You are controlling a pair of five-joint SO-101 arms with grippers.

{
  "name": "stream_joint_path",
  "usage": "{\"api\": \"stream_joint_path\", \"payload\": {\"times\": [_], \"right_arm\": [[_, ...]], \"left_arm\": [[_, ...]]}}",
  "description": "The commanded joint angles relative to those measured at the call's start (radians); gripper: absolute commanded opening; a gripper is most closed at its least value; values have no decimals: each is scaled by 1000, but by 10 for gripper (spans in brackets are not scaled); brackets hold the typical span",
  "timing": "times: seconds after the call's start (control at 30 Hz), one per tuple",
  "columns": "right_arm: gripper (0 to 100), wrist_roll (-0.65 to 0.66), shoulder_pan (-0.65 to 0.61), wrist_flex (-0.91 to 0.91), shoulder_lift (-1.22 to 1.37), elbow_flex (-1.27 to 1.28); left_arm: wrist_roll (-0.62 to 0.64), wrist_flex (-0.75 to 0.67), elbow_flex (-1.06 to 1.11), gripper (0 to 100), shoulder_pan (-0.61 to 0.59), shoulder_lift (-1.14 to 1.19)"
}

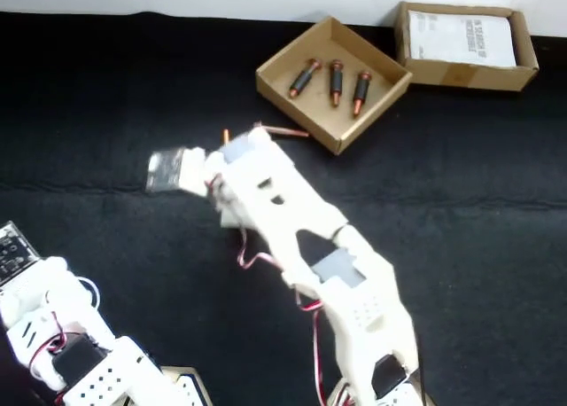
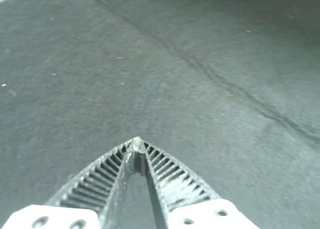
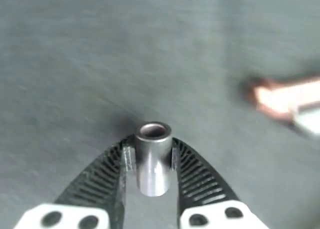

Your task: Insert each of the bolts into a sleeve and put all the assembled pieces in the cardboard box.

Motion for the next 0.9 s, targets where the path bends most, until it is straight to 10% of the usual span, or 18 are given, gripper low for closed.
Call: {"api": "stream_joint_path", "payload": {"times": [0.0, 0.5, 0.87], "right_arm": [[7, -35, 70, 82, -124, -171], [7, -480, 363, 443, -351, -615], [7, -680, 519, 437, -857, 35]], "left_arm": [[-37, 28, 18, 24, 54, -4], [-149, 107, 18, 24, 186, -2], [-147, 373, 18, 21, 306, -5]]}}
